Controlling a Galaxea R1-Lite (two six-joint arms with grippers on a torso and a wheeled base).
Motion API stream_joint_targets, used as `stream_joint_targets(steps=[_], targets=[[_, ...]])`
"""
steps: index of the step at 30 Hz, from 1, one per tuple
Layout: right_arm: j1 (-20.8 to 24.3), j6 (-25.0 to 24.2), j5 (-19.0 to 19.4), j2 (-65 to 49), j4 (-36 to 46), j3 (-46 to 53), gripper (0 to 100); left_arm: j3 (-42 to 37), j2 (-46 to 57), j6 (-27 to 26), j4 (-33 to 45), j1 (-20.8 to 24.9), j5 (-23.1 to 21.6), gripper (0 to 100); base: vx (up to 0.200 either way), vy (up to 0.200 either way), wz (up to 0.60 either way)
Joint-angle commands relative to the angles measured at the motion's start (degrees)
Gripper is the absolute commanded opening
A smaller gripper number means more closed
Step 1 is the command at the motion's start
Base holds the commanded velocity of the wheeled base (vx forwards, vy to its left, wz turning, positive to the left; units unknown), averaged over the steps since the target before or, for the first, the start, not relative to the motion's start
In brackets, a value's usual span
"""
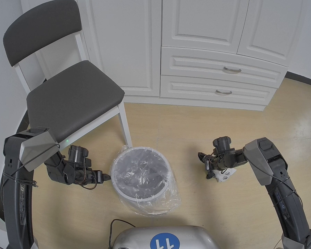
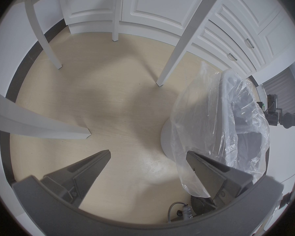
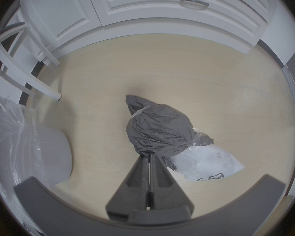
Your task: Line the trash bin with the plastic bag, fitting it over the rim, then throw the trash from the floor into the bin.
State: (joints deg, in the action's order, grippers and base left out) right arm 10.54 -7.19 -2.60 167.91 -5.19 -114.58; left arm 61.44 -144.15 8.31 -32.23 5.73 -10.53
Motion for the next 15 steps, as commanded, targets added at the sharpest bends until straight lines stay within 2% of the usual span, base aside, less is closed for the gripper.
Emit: stream_joint_targets(steps=[1,8,15], targets=[[1.32,-0.63,-1.27,-4.96,-0.34,2.43,0,-0.01,0.01,0.04,-0.02,-0.02,-0.01,100,0.0,0.0,0.0],[3.34,-0.54,-1.97,-8.04,-5.27,8.41,0,-0.01,0.01,0.04,-0.02,-0.02,-0.01,100,0.0,0.0,0.0],[4.57,-0.54,-1.97,-12.52,-6.14,12.63,0,-0.01,0.01,0.04,-0.11,-0.02,-0.01,100,0.0,0.0,0.0]])
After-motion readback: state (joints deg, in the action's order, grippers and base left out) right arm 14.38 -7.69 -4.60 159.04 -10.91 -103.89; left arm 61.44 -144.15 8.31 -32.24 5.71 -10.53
